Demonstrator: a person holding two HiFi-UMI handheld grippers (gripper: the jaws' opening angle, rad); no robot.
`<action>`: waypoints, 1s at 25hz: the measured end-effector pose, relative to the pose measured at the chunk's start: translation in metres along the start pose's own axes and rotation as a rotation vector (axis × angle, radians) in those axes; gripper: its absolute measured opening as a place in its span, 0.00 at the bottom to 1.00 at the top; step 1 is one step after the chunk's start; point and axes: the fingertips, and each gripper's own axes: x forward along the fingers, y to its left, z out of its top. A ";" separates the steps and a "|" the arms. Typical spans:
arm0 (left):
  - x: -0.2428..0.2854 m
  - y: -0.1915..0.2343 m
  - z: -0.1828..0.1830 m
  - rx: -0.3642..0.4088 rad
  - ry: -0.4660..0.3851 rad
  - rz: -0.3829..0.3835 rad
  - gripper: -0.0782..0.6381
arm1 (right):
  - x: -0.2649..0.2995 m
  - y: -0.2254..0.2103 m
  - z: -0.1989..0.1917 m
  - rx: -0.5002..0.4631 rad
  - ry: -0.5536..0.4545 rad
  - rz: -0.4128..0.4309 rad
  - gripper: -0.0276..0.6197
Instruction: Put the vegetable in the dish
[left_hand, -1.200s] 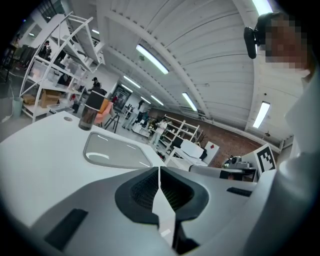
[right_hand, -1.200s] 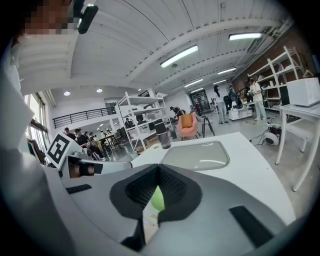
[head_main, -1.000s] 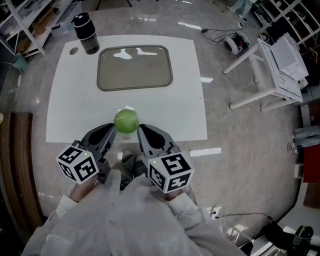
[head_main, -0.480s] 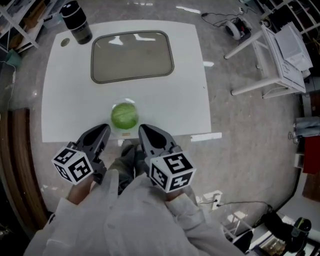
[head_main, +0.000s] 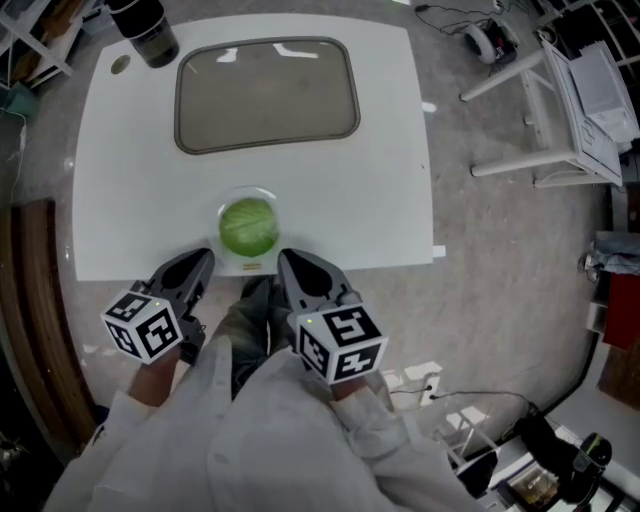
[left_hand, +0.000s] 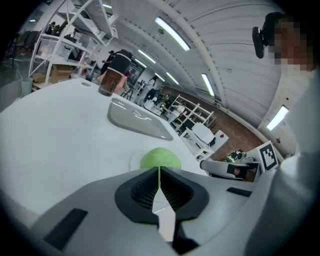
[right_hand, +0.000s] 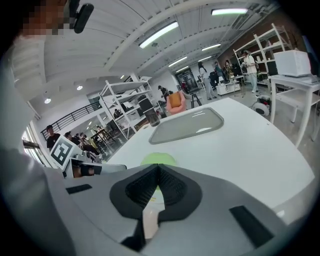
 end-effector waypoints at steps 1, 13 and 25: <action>0.002 0.002 -0.002 -0.006 0.008 0.002 0.13 | 0.002 -0.002 -0.001 0.006 0.004 -0.002 0.06; 0.020 0.021 -0.018 -0.145 0.028 0.030 0.13 | 0.025 -0.019 -0.027 0.073 0.081 -0.011 0.06; 0.025 0.036 -0.026 -0.166 0.066 0.087 0.14 | 0.034 -0.032 -0.037 0.136 0.103 -0.034 0.06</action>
